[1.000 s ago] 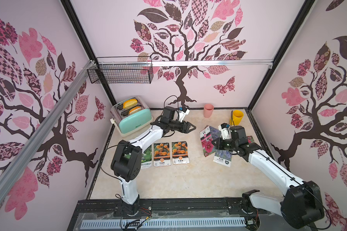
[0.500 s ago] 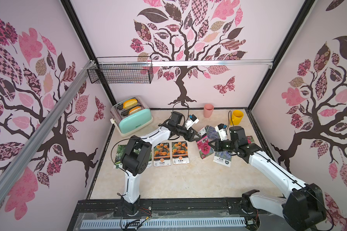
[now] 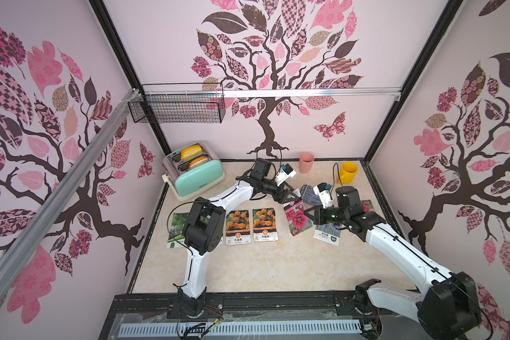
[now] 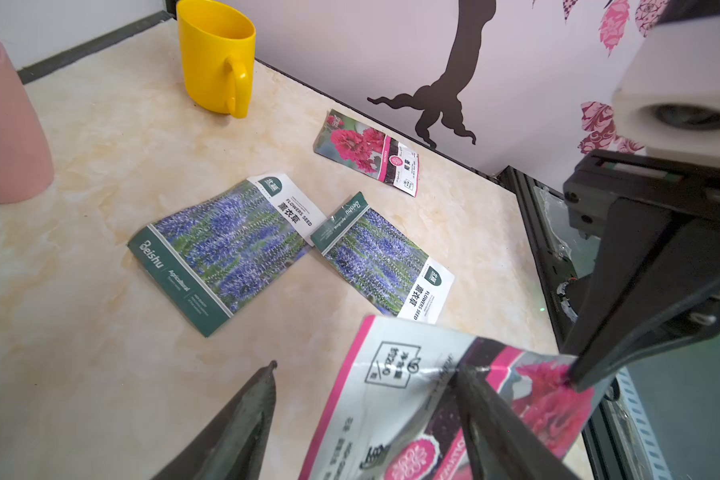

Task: Arrange the seed packets in a row
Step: Pick up the seed packet from the center of the board.

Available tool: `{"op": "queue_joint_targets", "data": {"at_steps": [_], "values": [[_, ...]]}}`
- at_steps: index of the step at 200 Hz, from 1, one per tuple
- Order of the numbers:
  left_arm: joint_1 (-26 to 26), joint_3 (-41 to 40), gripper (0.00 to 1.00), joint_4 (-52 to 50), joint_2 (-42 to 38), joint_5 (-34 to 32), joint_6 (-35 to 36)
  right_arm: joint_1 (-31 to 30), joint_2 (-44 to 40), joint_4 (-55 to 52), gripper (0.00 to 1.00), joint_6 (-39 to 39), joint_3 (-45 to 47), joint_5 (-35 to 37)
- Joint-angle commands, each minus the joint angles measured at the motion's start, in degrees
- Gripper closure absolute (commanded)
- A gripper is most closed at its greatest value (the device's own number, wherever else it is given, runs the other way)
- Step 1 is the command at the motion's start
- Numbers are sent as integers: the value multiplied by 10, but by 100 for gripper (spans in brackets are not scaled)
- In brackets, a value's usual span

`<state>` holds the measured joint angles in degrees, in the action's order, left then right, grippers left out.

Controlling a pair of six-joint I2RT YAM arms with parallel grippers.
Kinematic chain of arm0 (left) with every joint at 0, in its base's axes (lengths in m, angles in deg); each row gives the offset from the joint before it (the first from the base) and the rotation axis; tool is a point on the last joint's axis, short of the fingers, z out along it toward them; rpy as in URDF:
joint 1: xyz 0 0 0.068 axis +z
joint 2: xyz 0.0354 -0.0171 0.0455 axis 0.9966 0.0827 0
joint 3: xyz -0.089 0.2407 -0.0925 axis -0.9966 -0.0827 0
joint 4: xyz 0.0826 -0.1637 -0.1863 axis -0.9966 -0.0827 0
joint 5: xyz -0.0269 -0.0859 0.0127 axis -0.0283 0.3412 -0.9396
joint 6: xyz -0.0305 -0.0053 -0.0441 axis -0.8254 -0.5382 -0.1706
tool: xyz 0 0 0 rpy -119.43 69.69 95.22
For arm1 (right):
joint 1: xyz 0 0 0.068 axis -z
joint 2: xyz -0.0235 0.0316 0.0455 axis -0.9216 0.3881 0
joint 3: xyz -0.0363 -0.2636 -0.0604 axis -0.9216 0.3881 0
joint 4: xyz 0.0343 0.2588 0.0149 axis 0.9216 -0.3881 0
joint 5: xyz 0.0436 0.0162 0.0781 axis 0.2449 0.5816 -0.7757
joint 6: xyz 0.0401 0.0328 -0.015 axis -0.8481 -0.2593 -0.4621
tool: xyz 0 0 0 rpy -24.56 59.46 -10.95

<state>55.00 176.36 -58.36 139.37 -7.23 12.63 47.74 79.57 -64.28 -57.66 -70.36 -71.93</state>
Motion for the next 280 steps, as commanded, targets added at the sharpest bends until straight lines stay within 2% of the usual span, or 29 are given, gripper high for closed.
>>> {"op": "queue_joint_targets", "data": {"at_steps": [1,28,39,65,73,104,117,118,126,130,137,149,172,179,200,223,248,280], "values": [[1,-11,31,-22,10,50,14,-3,-4,1,100,11,-9,-4],[-3,-34,38,-15,3,82,6,-3,3,14,100,7,-9,-4],[-4,-45,50,-8,-3,78,1,-3,5,19,100,5,-9,-3],[-4,-57,84,3,-15,80,-18,-3,8,23,100,5,-9,0],[-4,-60,100,5,-19,77,-22,-3,9,23,100,4,-9,3],[2,-103,100,72,-56,26,-93,-3,4,17,100,-2,-12,43],[8,-139,100,135,-85,-14,-155,-3,-1,17,99,-15,-13,77],[8,-142,100,141,-87,-17,-162,-3,-2,17,97,-16,-13,79],[14,-165,100,186,-105,-51,-223,-3,-7,18,55,-24,-14,100],[17,-173,100,206,-112,-62,-247,-3,-9,18,39,-29,-15,114],[22,-191,100,238,-126,-80,-296,-3,-14,21,22,-36,-17,133],[26,-226,100,290,-155,-149,-373,-3,-26,31,1,-47,-18,162],[25,-283,100,337,-200,-259,-517,-2,-49,83,0,-88,-12,175],[24,-299,100,353,-209,-287,-576,-2,-48,97,0,-101,-15,163],[9,-356,100,417,-237,-357,-684,-1,-34,126,0,-143,-25,112],[-23,-391,100,420,-280,-447,-752,-1,-26,159,0,-180,-19,60],[-46,-417,100,420,-317,-529,-802,-2,-44,177,1,-202,-1,34],[-59,-444,100,434,-346,-605,-826,-1,-62,192,0,-227,27,7]]}}
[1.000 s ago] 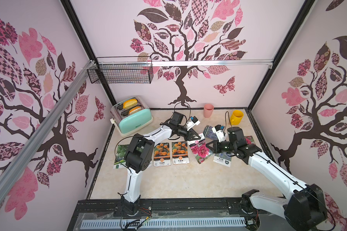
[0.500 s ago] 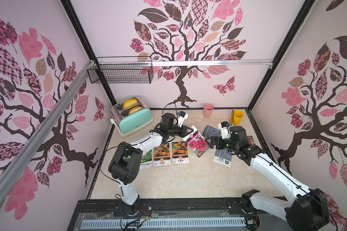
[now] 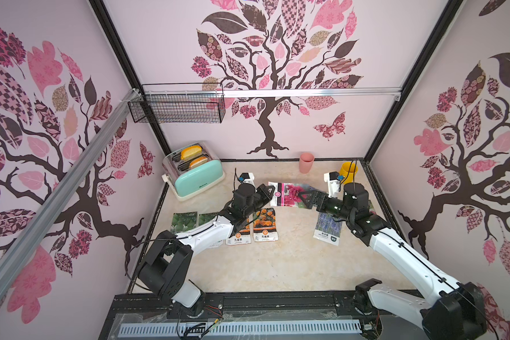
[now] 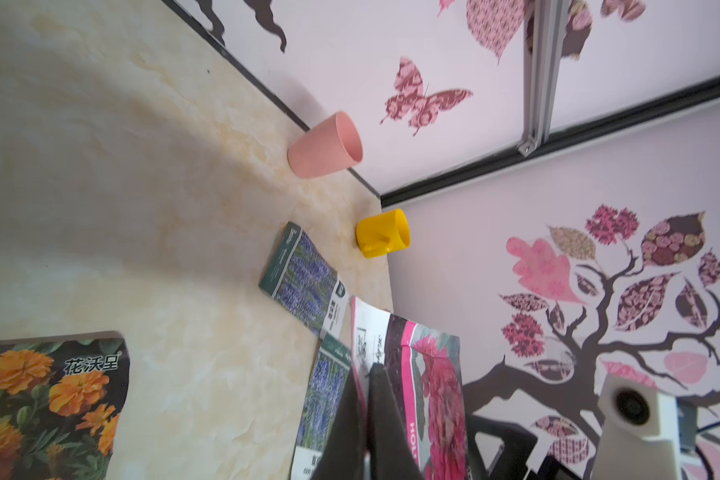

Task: Arrange the seed packets in a row
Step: Pick up the seed packet from the center of the board.

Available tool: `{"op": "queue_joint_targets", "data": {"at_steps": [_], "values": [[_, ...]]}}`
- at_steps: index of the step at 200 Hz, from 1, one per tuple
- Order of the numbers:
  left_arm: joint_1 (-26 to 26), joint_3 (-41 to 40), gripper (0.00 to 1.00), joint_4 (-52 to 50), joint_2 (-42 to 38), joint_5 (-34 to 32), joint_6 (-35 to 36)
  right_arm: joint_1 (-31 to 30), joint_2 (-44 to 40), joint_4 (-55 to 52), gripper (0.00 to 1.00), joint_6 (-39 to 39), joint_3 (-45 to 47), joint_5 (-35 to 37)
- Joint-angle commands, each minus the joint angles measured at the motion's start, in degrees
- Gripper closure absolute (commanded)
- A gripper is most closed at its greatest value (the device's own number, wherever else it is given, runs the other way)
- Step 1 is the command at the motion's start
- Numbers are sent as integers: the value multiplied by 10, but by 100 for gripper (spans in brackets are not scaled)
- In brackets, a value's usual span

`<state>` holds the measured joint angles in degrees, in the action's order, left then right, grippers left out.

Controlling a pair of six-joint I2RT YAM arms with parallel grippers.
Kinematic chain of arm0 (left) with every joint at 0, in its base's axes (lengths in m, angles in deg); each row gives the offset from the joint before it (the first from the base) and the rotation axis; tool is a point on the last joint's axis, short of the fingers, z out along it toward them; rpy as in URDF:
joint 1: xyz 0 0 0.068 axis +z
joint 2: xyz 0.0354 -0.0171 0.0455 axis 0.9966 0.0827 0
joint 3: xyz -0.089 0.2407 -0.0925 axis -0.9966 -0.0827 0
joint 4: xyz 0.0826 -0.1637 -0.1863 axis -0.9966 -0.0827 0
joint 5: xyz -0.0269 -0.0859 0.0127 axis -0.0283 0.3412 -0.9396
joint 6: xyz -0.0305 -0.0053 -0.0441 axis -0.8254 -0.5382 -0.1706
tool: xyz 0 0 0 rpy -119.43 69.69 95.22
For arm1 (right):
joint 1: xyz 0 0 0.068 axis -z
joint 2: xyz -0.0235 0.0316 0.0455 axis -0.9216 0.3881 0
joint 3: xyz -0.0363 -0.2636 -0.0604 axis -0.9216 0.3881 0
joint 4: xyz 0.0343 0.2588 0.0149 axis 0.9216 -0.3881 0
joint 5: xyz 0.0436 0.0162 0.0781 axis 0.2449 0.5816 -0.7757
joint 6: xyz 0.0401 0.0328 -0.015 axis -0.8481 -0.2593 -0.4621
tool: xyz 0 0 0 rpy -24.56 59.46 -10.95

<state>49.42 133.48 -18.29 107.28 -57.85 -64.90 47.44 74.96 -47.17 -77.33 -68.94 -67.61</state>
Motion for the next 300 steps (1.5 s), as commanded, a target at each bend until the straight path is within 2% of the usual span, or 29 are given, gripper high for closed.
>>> {"op": "queue_joint_targets", "data": {"at_steps": [1,38,68,96,114,128,134,140,142,143,144,151,155,156,158,159,179,189,199,206,232,250,274,300], "values": [[-3,-16,100,35,-26,-101,-51,2,-17,21,0,-31,14,-36],[-9,-38,100,70,-50,-141,-54,1,-25,67,0,-54,51,-54],[-11,-32,100,105,-32,-96,-57,1,12,150,2,-80,46,-97],[-11,-30,100,114,-20,-57,-70,1,39,165,6,-60,14,-100],[-16,-34,100,126,-17,-46,-76,2,68,186,11,-58,-5,-102],[-21,-36,100,124,-17,-45,-69,2,91,227,19,-76,-12,-112],[-22,-38,100,126,-17,-44,-68,1,99,245,24,-84,-16,-116],[-22,-42,100,133,-17,-42,-68,1,109,257,35,-89,-20,-119],[-23,-44,100,136,-16,-41,-68,0,113,258,41,-90,-22,-122],[-23,-44,100,138,-17,-41,-68,0,117,261,48,-91,-24,-124],[-23,-44,100,139,-17,-40,-67,0,117,261,48,-91,-24,-124],[-23,-48,100,147,-16,-33,-62,1,130,266,71,-92,-32,-133],[-23,-49,100,150,-16,-29,-57,0,136,268,90,-92,-36,-137],[-23,-49,100,151,-16,-28,-55,0,136,268,90,-92,-36,-137],[-23,-49,100,152,-17,-25,-51,1,138,268,99,-92,-37,-138],[-23,-50,100,153,-18,-24,-49,1,139,268,100,-92,-37,-138],[-20,-45,99,112,-44,13,23,1,125,226,100,-47,-35,-119],[-17,-35,86,48,-65,48,96,1,111,179,100,-3,-37,-108],[-17,-18,65,-58,-92,73,177,1,102,132,100,34,-43,-102],[-17,-10,57,-126,-107,78,237,1,100,101,100,61,-51,-106],[-3,-10,42,-276,-134,85,397,1,109,-20,100,153,-91,-101],[19,10,39,-335,-124,101,466,0,119,-60,100,195,-101,-72],[47,15,37,-305,-121,91,492,0,128,-98,100,235,-119,-66],[60,1,35,-186,-112,166,554,-1,149,-159,100,281,-157,-56]]}}
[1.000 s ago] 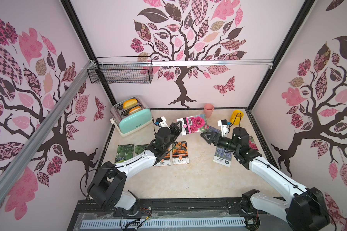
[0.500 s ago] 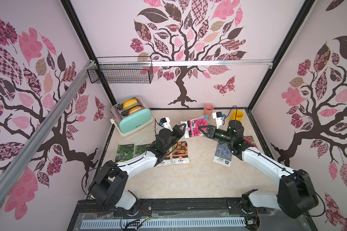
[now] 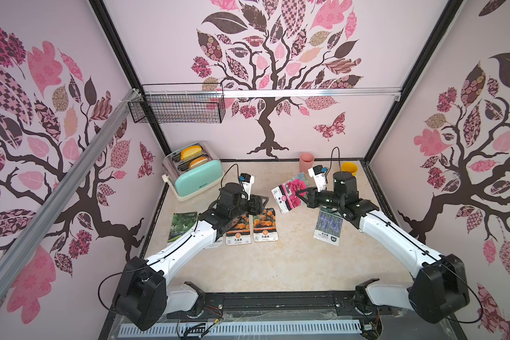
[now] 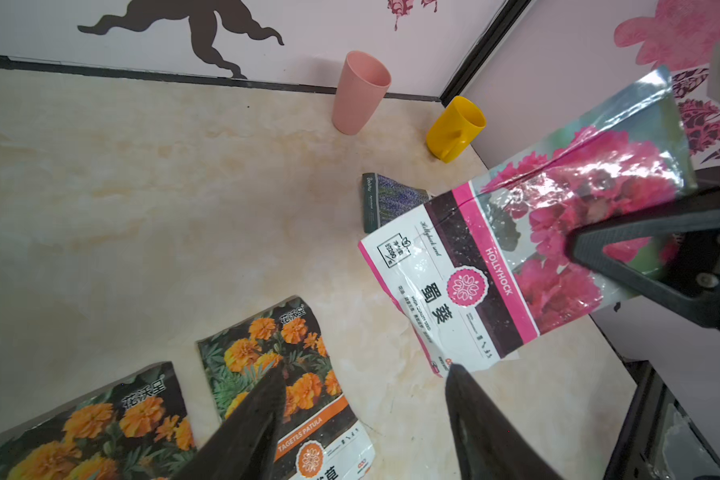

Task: Arrange the seed packets in a row
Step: Pick up the seed packet from the center of the board.

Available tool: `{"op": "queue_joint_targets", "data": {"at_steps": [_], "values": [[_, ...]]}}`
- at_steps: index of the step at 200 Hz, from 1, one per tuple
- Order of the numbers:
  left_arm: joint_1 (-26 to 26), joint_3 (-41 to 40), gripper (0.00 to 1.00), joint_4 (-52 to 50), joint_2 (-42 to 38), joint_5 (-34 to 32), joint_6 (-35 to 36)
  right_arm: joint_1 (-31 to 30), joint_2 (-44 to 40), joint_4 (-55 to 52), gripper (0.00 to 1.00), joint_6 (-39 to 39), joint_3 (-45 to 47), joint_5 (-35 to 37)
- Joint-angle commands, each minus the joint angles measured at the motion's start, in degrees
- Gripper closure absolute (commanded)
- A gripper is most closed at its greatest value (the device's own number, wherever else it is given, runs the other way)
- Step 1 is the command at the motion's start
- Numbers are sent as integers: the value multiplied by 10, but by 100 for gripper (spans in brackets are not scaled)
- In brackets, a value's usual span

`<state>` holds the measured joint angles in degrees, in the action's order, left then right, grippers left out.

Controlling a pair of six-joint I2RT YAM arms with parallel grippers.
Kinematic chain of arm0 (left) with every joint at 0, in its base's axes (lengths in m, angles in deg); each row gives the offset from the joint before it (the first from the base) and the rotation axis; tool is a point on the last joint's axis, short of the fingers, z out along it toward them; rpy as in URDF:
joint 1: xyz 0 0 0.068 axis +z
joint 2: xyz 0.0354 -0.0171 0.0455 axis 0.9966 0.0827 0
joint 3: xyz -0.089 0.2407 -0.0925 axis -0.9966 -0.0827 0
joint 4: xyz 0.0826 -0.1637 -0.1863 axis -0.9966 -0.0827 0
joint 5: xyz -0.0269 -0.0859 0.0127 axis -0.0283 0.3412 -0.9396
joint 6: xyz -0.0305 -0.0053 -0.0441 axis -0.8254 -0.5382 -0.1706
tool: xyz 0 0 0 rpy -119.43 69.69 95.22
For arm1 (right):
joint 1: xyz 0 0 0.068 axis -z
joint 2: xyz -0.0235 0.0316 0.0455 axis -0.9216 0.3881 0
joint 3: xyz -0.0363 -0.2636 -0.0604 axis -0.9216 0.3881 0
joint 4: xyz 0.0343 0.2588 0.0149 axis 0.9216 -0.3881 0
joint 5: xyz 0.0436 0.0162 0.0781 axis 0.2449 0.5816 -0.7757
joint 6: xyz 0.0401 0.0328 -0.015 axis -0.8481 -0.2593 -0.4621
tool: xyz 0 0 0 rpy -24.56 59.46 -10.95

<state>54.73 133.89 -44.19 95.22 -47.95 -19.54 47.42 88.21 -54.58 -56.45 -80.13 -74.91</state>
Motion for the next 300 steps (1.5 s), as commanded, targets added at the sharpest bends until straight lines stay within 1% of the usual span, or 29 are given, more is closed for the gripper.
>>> {"op": "queue_joint_targets", "data": {"at_steps": [1,20,33,57,84,121,141,160,168,175,190,193,195,207,219,220,221,229,233,237,239,242,249,254,259,269,285,292,300], "values": [[7,-2,35,74,10,72,107,-1,17,-86,100,74,-46,16],[6,26,33,82,40,149,180,-3,22,-92,100,81,-52,-10],[6,68,33,26,69,197,245,-6,18,-92,100,84,-50,-21],[5,130,31,-31,119,235,299,-9,10,-102,100,90,-53,-41],[6,183,29,-76,163,263,335,-11,-6,-107,100,89,-53,-58],[4,219,28,-93,203,345,343,-12,-16,-102,100,79,-50,-81],[1,232,28,-107,220,357,352,-13,-19,-95,100,75,-49,-91],[0,240,31,-111,231,363,350,-14,-20,-92,100,71,-48,-97],[-1,240,36,-108,231,367,346,-15,-21,-92,100,71,-47,-98],[-1,242,45,-104,233,368,338,-15,-21,-92,100,71,-47,-96],[-1,246,85,-106,234,365,317,-15,-20,-95,100,74,-47,-87],[-2,247,97,-105,235,360,310,-15,-20,-97,100,74,-47,-83],[-2,247,100,-104,234,355,304,-14,-20,-97,100,74,-46,-81],[0,245,100,-102,232,351,280,-15,-23,-98,100,70,-44,-55],[1,219,100,-52,221,325,226,-15,-28,-98,100,60,-42,-10],[1,217,100,-49,220,324,222,-15,-28,-98,99,59,-42,-6],[1,214,100,-44,220,323,220,-15,-29,-98,95,59,-41,-2],[3,190,100,-2,210,308,179,-15,-34,-100,47,49,-38,47],[4,176,100,18,205,290,153,-15,-38,-102,30,42,-37,78],[5,167,100,34,202,266,118,-15,-42,-104,9,36,-35,108],[6,162,100,42,200,256,103,-14,-44,-105,3,34,-33,122],[8,154,100,52,199,249,85,-13,-47,-107,1,31,-31,141],[10,135,100,82,198,255,50,-10,-54,-112,1,24,-27,185],[10,122,100,105,199,241,14,-6,-59,-115,1,17,-25,213],[10,112,100,116,202,224,-22,0,-64,-117,1,9,-21,236],[8,92,100,165,211,223,-95,14,-77,-117,1,-15,-11,274],[-7,52,100,224,226,179,-206,39,-104,-96,1,-48,19,290],[-20,33,100,258,235,162,-242,46,-115,-88,1,-62,29,295],[-36,21,100,262,241,131,-276,49,-125,-83,1,-70,39,303]]}}
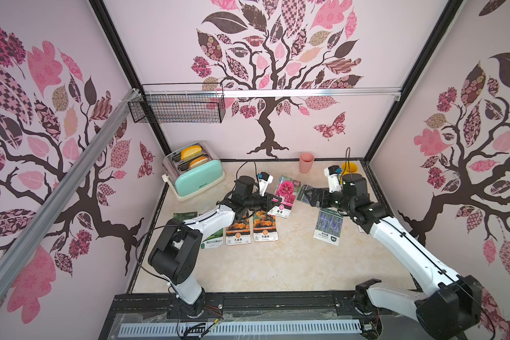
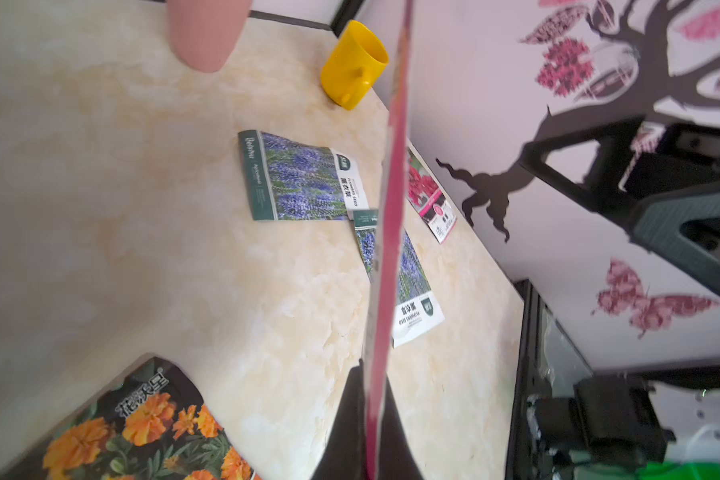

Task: Arrange the seed packets in a row
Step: Pick up the seed packet from the center of the board, then place the seed packet at the center of the board.

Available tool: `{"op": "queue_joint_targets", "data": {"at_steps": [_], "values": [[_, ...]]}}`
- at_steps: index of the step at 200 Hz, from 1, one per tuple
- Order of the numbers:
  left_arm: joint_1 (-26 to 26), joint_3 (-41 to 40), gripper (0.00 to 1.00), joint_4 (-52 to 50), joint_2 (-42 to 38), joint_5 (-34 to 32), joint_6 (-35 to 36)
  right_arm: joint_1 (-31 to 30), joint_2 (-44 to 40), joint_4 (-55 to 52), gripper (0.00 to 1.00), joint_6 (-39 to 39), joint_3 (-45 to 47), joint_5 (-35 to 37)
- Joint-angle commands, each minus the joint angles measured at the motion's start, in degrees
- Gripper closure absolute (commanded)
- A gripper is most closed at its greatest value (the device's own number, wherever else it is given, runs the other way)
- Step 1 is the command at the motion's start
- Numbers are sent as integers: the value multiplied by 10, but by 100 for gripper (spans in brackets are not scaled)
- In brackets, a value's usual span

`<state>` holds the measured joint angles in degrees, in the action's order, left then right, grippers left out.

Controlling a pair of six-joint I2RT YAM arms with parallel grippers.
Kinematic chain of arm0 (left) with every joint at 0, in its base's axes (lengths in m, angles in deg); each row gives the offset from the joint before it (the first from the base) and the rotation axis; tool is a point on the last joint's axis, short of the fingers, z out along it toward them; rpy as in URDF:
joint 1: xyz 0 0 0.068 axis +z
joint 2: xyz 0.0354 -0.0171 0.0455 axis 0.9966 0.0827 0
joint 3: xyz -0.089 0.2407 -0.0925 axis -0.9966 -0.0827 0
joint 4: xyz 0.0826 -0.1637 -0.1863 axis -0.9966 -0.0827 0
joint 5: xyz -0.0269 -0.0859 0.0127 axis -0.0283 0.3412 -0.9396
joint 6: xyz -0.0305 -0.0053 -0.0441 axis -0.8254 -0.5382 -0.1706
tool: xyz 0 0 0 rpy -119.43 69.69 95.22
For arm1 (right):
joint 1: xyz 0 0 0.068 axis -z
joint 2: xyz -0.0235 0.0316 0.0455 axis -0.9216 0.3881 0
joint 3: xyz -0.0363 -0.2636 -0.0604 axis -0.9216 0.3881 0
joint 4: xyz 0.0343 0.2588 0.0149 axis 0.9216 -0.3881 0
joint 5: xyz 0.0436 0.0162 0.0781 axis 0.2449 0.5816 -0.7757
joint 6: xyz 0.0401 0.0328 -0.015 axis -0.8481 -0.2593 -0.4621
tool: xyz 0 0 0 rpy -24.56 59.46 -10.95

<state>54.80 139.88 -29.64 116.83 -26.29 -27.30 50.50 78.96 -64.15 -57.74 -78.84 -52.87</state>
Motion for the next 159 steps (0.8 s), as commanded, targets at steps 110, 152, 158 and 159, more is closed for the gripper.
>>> {"op": "queue_joint_targets", "data": {"at_steps": [110,152,158,159], "values": [[-164,20,100,-54,122,-261,-403,19,-58,20,1,-86,71,58],[-169,54,81,-83,160,-254,-391,19,-60,24,1,-78,96,41],[-170,59,78,-88,163,-254,-386,19,-60,26,1,-77,99,38],[-169,60,78,-89,163,-254,-386,19,-60,25,1,-76,100,38]]}}
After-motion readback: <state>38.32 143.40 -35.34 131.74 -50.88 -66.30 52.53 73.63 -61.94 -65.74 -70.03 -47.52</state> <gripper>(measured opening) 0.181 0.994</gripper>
